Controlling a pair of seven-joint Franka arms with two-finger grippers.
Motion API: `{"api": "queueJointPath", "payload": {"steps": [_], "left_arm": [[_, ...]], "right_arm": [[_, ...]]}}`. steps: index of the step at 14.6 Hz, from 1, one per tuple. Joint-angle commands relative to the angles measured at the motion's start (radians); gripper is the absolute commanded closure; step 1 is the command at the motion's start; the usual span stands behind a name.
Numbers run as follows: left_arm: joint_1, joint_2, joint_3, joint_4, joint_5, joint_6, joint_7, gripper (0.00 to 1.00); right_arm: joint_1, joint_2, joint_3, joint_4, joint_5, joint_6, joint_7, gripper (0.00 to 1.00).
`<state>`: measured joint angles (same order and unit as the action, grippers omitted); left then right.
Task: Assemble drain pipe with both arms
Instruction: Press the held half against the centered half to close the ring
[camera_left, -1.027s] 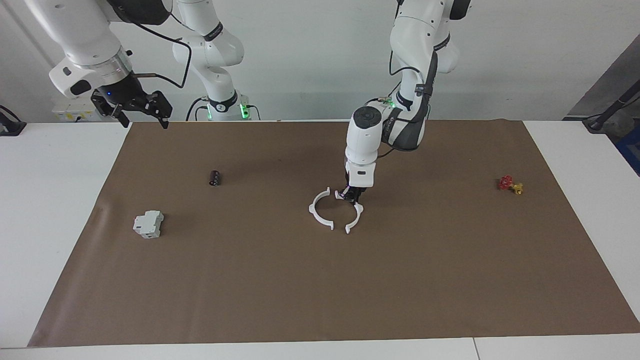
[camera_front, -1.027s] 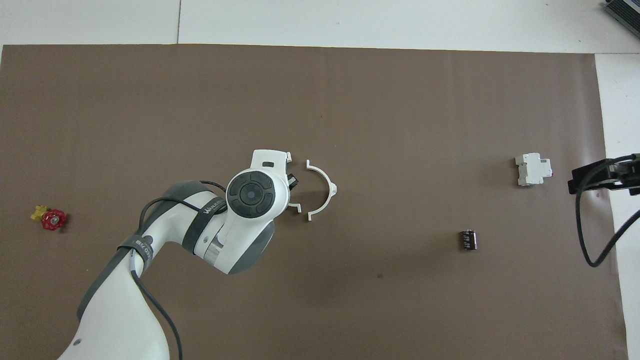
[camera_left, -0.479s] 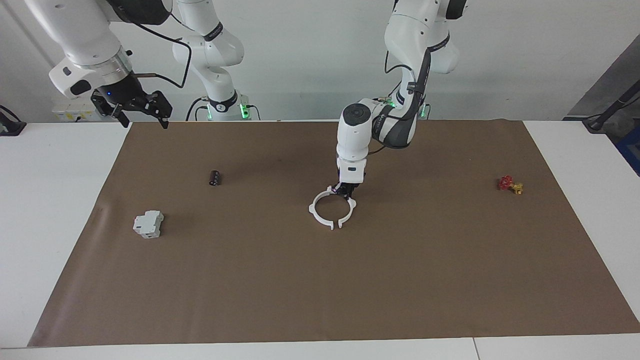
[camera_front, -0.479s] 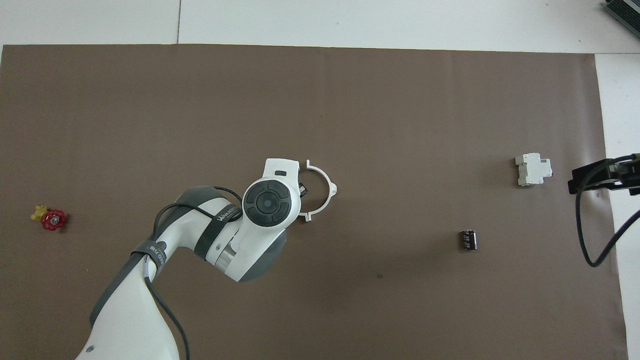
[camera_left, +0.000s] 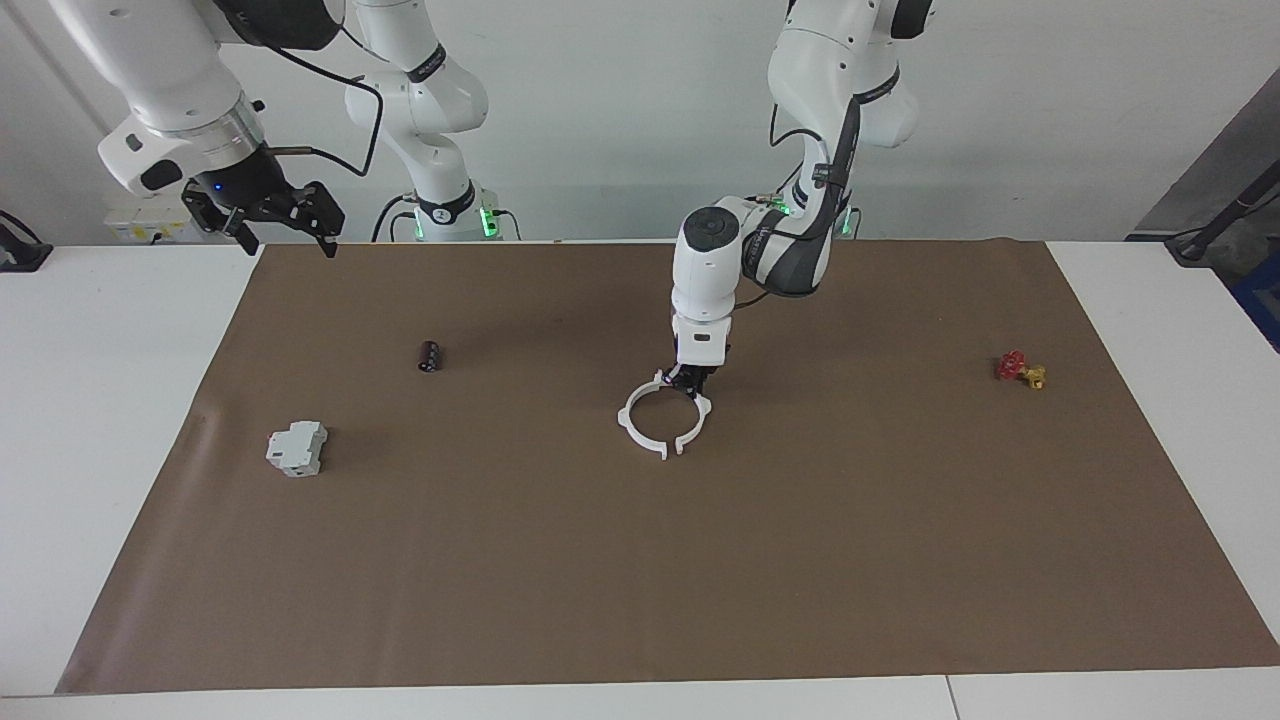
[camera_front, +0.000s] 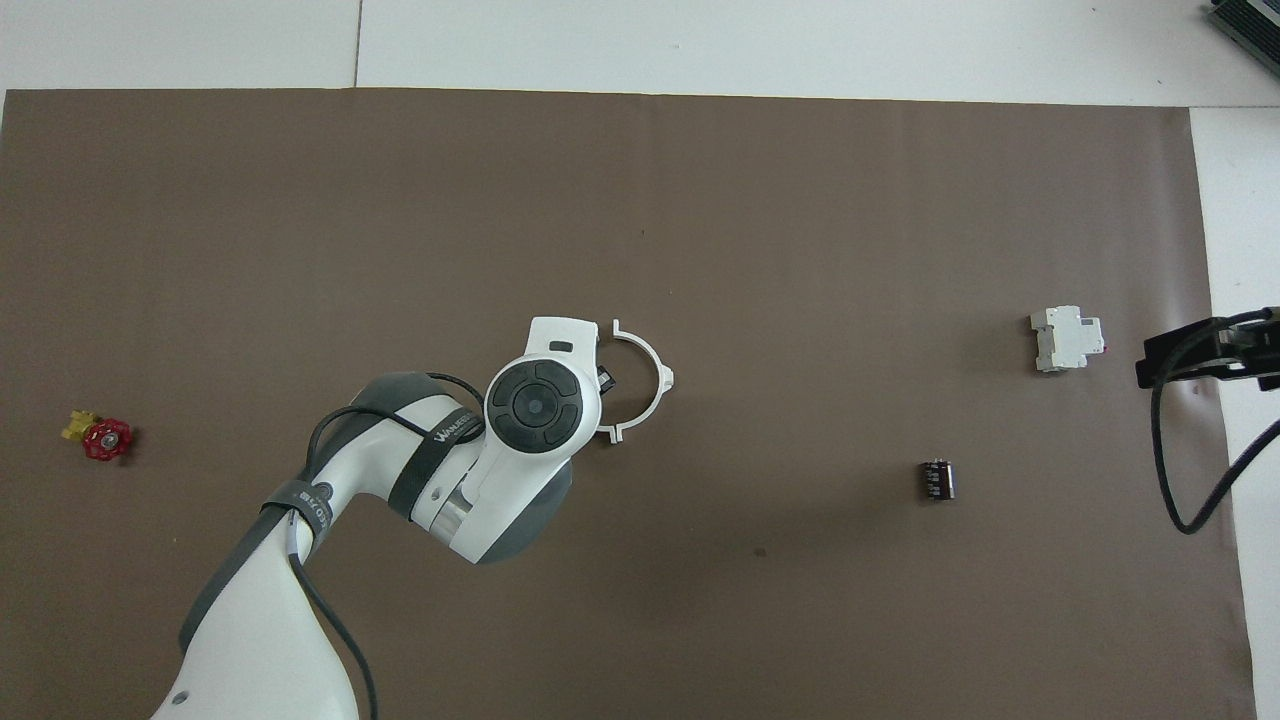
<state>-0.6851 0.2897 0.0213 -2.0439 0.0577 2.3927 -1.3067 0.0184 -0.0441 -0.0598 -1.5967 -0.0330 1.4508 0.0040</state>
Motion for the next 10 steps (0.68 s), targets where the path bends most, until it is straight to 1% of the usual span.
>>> {"api": "queueJointPath", "payload": {"steps": [1,10], "left_arm": [[-0.021,-0.012,0.015,-0.006,0.022,-0.006,-0.025,1.00],[-0.014,0.000,0.014,0.001,0.114,0.032,-0.019,1.00]], "right_arm": [[-0.014,-0.016,0.008,-0.014,0.015,-0.006,-0.018,0.00],[-0.014,-0.016,0.008,-0.014,0.015,-0.004,-0.018,0.00]]}}
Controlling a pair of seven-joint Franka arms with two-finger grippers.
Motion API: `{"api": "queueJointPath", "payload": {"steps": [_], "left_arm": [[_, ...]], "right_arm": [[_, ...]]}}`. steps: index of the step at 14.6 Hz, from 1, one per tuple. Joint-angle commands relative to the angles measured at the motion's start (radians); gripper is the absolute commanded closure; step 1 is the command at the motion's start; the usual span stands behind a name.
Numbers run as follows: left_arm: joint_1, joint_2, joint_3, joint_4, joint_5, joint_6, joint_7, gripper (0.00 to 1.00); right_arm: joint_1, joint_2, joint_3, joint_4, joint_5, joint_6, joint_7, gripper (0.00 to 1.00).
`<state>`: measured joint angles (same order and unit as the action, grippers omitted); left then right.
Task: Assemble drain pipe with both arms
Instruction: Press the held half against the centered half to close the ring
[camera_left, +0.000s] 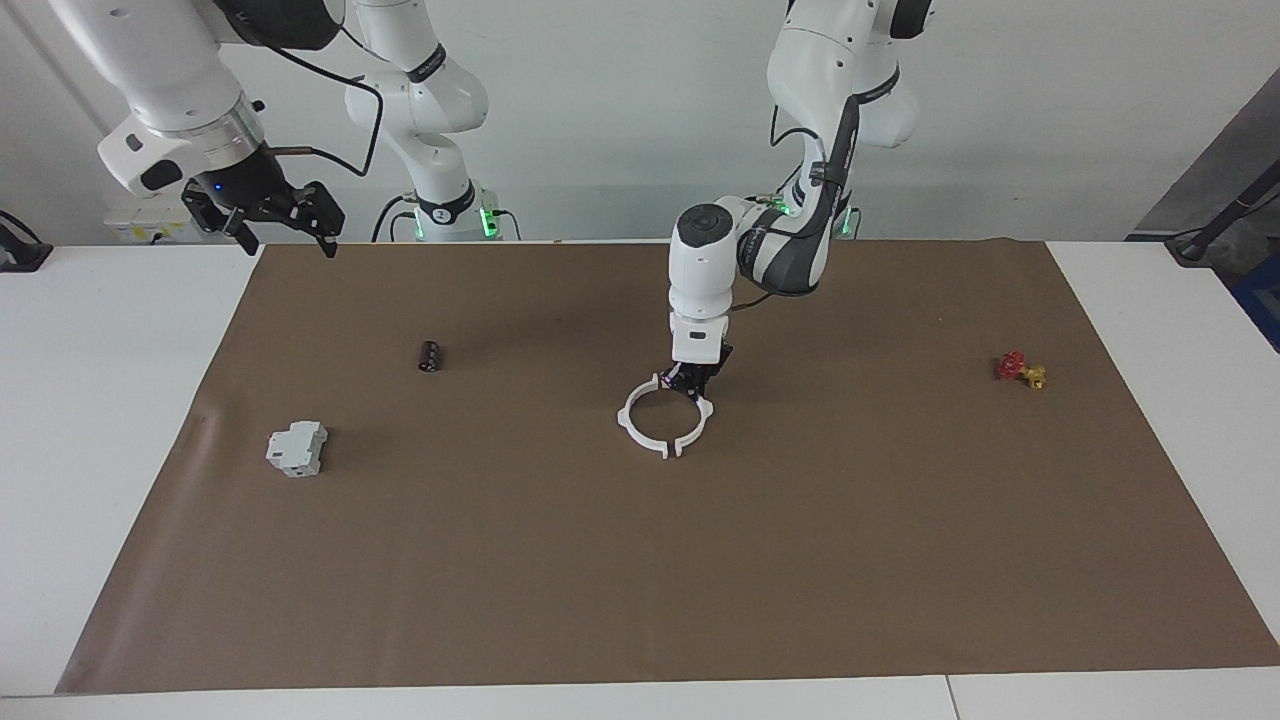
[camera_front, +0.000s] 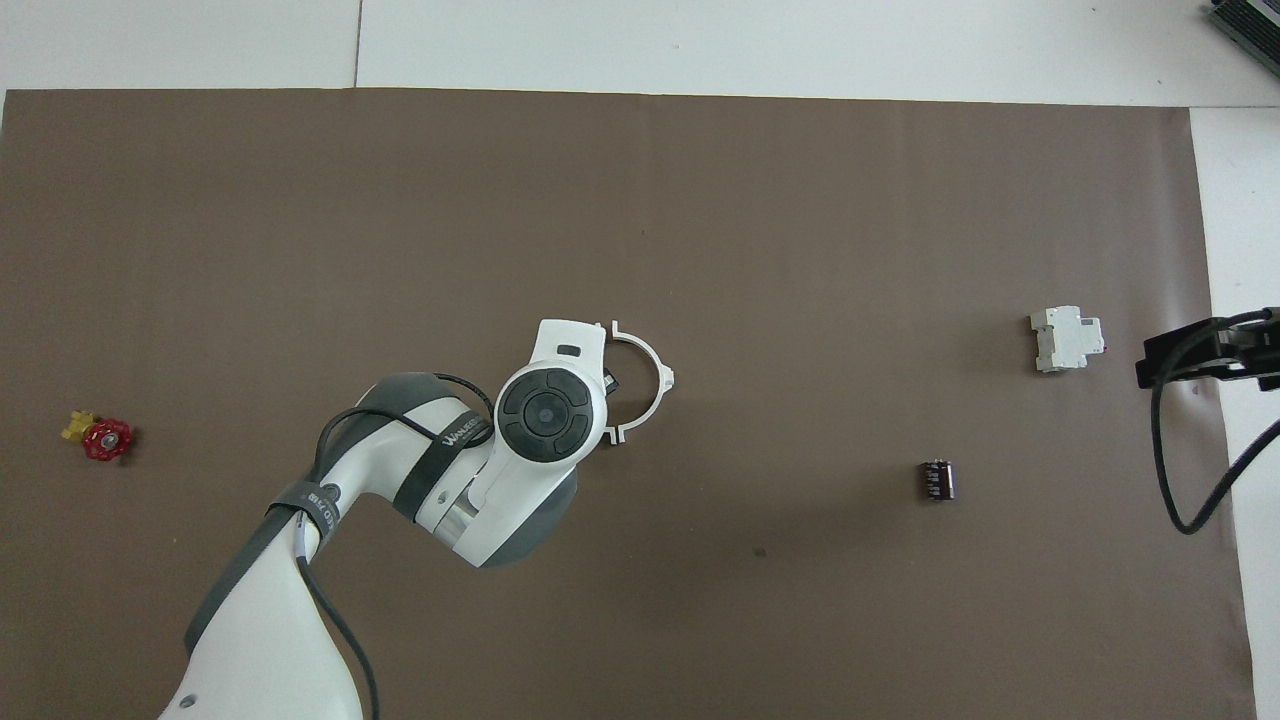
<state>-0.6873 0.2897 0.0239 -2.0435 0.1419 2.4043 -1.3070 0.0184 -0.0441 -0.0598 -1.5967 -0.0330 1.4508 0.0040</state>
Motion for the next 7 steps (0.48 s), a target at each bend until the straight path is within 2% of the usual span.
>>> {"api": "queueJointPath", "payload": {"steps": [1,7], "left_arm": [[-0.012,0.000,0.013,-0.001,0.031,0.021,-0.018,1.00],[-0.015,0.011,0.013,0.005,0.033,0.035,-0.020,1.00]], "right_arm": [[-0.014,-0.016,0.008,-0.014,0.015,-0.006,-0.018,0.00],[-0.014,-0.016,0.008,-0.014,0.015,-0.004,-0.018,0.00]]}}
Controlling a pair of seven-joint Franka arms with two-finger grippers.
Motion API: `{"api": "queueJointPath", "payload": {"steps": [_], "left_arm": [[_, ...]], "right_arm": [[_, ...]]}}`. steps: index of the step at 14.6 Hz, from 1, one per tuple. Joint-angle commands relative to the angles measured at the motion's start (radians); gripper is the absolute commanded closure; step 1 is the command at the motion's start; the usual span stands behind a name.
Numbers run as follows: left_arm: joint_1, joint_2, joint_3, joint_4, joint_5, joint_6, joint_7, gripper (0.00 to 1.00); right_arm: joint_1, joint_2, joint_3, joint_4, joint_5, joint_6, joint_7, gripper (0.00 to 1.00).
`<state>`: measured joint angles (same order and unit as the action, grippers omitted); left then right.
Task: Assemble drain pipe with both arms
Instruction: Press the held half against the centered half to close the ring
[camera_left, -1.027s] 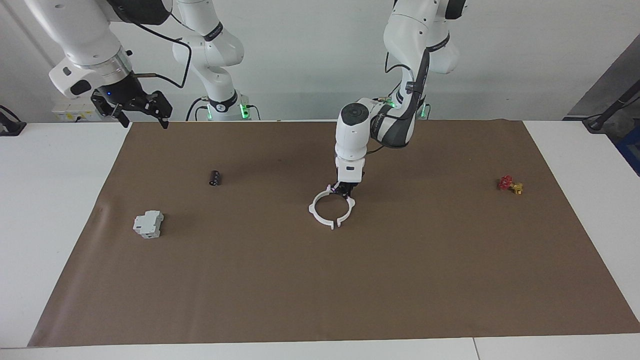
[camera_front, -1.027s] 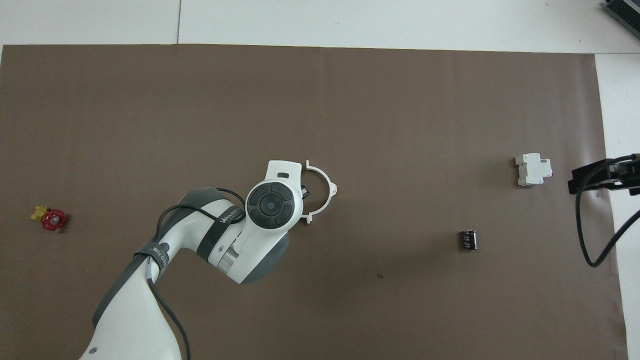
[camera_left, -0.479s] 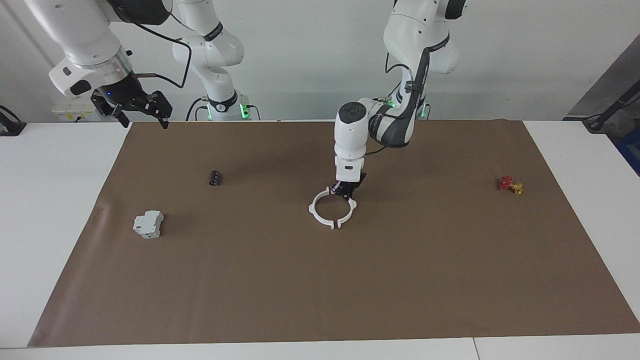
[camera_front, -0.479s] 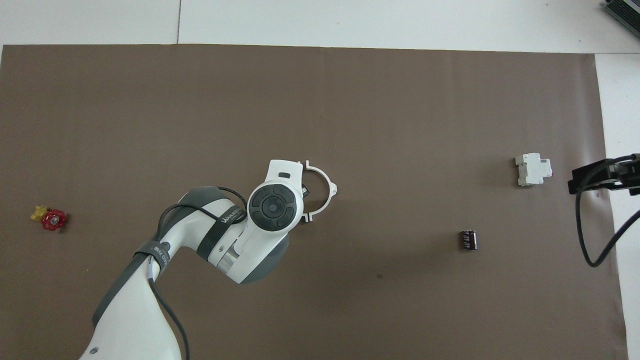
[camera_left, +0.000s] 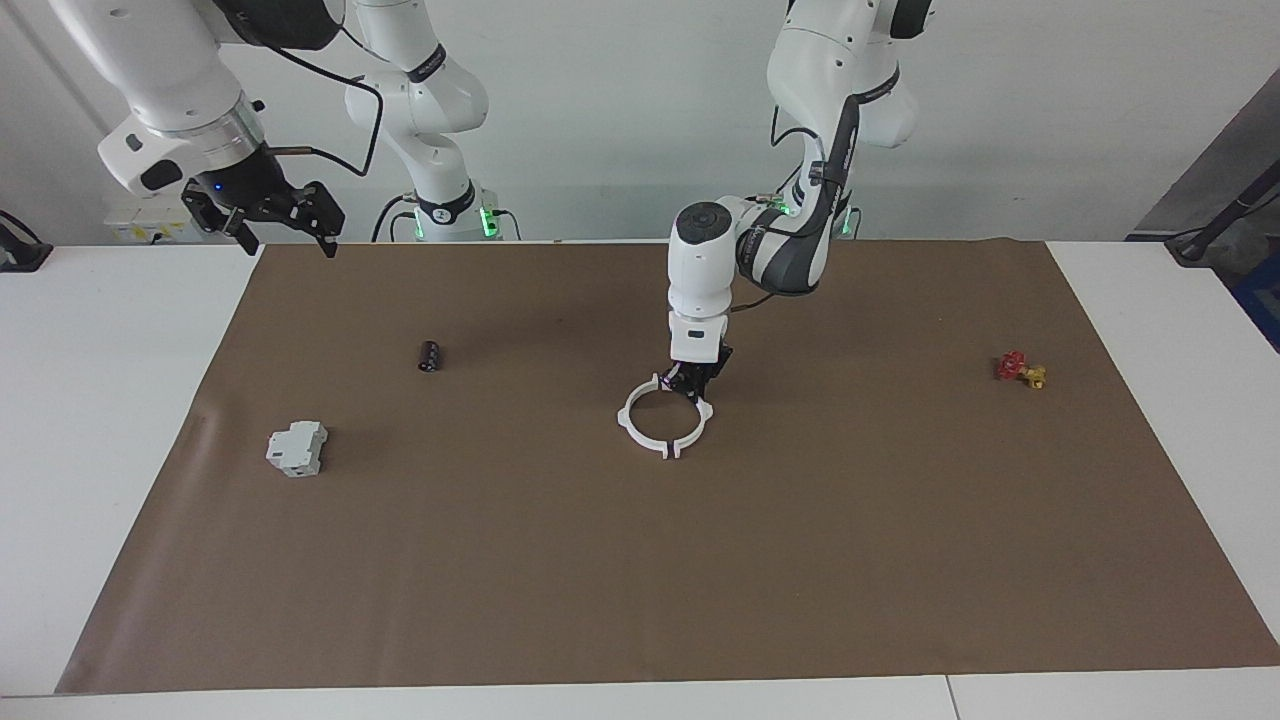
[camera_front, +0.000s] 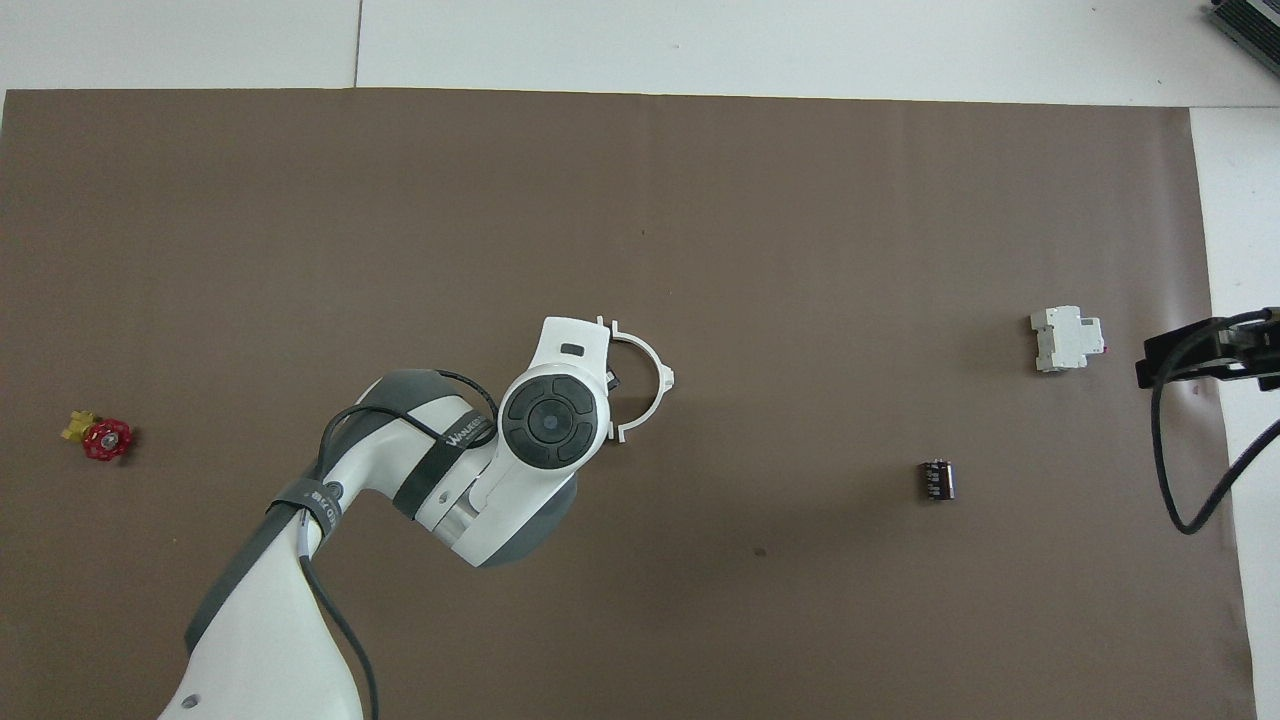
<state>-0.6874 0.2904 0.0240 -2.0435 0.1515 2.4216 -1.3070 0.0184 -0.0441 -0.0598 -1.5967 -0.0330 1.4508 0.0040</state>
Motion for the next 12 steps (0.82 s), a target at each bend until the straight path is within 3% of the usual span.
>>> {"api": "queueJointPath", "payload": {"steps": [1,12], "left_arm": [[-0.015,0.016,0.013,0.005,0.023,0.017,-0.018,1.00],[-0.020,0.030,0.011,0.019,0.049,0.017,-0.018,1.00]], "right_arm": [[-0.014,-0.016,0.008,-0.014,0.015,-0.004,-0.018,0.00],[-0.014,-0.016,0.008,-0.014,0.015,-0.006,-0.018,0.00]]}}
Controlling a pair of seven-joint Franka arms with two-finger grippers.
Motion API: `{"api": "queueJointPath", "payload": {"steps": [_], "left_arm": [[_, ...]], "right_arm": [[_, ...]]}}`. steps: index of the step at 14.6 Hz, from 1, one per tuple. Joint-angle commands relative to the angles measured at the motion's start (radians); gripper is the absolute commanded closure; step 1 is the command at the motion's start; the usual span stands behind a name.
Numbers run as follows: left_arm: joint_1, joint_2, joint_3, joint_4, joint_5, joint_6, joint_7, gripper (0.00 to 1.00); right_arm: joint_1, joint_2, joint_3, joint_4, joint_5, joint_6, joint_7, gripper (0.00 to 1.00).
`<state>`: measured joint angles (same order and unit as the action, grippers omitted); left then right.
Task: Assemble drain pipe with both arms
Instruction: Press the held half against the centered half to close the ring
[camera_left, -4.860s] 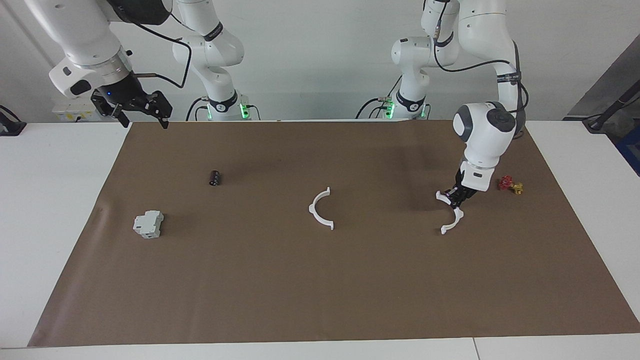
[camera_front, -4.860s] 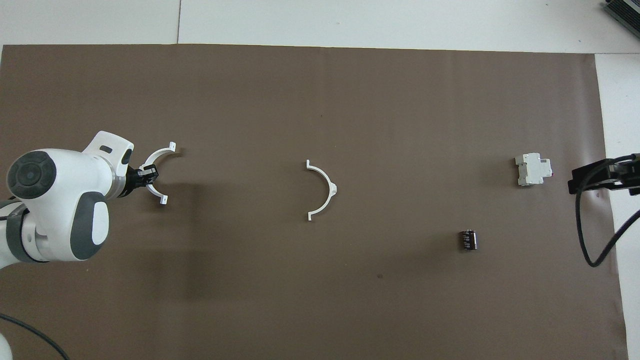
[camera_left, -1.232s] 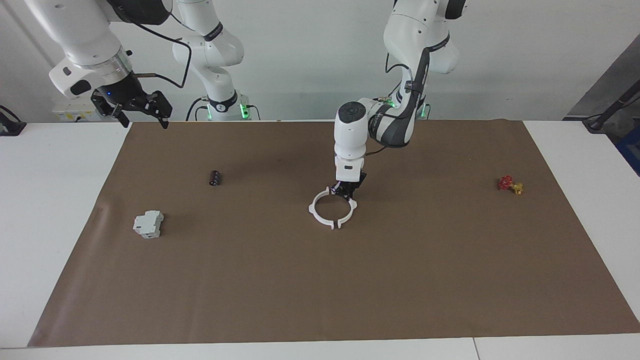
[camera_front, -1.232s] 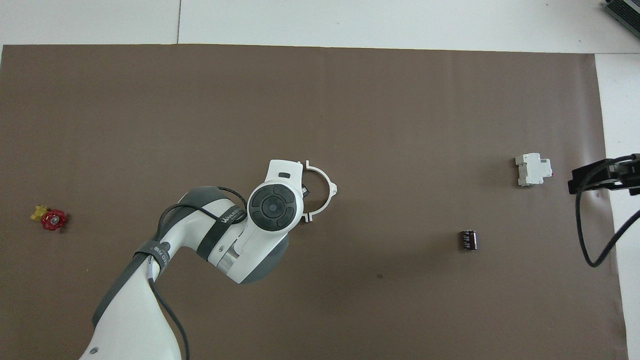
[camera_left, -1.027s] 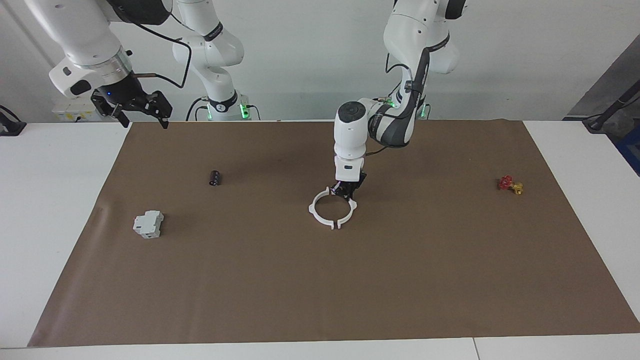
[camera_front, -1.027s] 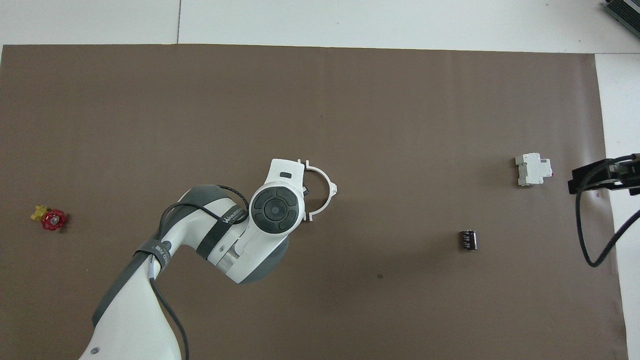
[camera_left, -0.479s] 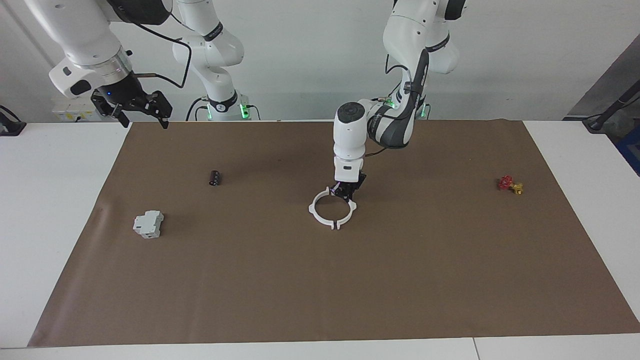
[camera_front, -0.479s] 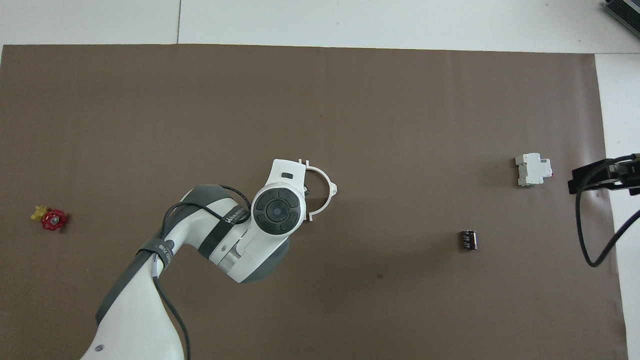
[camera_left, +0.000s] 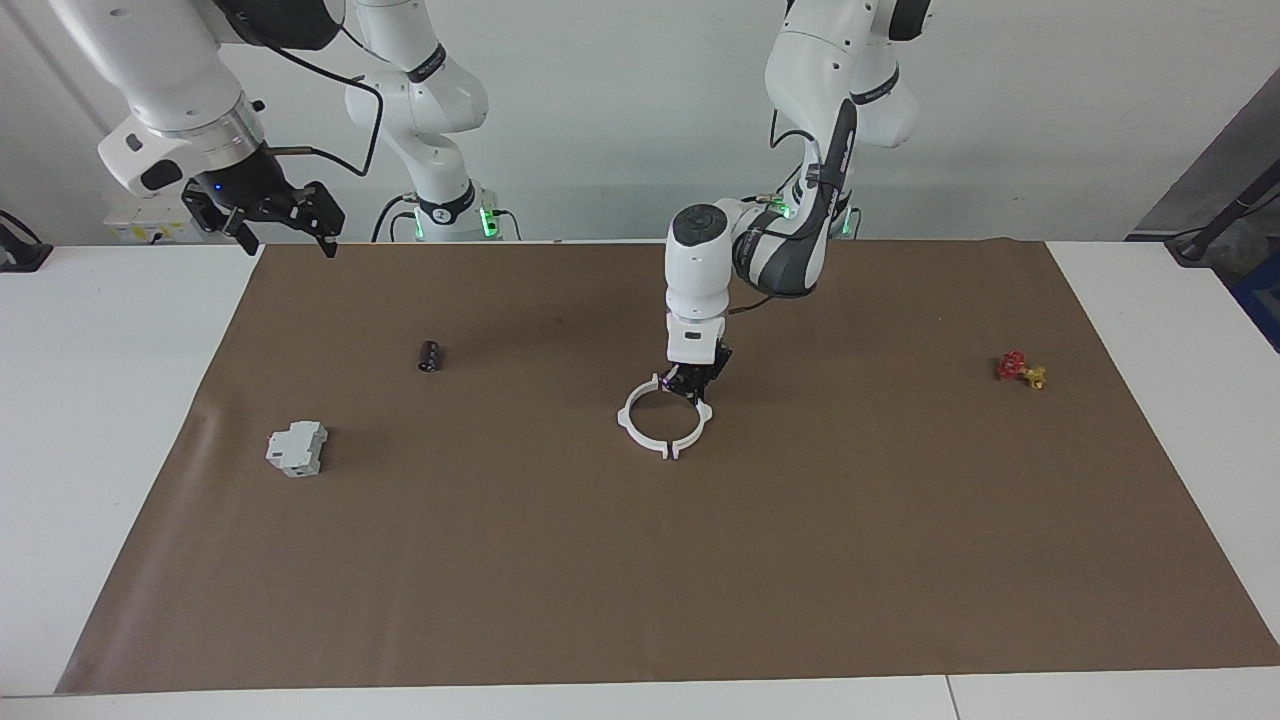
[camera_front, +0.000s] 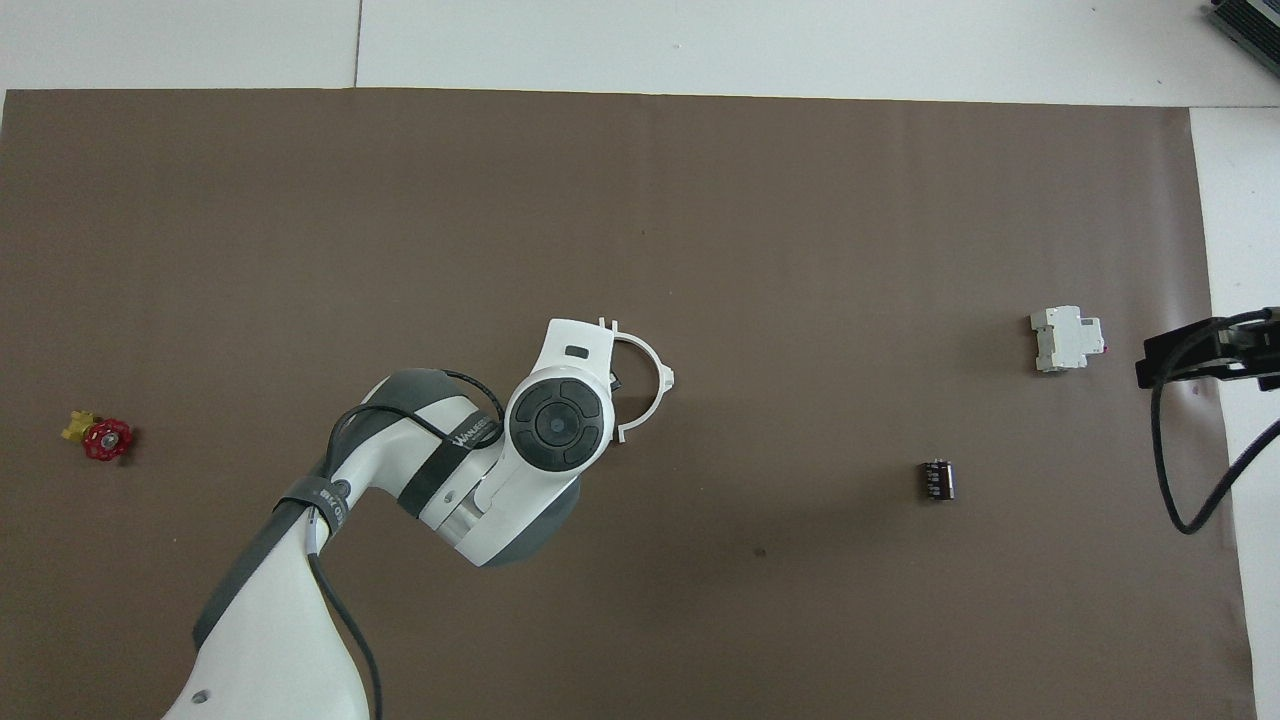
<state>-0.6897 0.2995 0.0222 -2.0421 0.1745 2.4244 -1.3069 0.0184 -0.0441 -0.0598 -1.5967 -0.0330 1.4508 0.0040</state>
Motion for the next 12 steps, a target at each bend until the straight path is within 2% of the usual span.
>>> {"api": "queueJointPath", "payload": {"steps": [1,12], "left_arm": [[-0.017,0.021,0.013,0.019,0.026,0.015,-0.018,1.00],[-0.022,0.029,0.013,0.030,0.026,0.013,-0.020,1.00]], "right_arm": [[-0.014,-0.016,0.008,-0.014,0.015,-0.004,-0.018,0.00],[-0.014,-0.016,0.008,-0.014,0.015,-0.006,-0.018,0.00]]}}
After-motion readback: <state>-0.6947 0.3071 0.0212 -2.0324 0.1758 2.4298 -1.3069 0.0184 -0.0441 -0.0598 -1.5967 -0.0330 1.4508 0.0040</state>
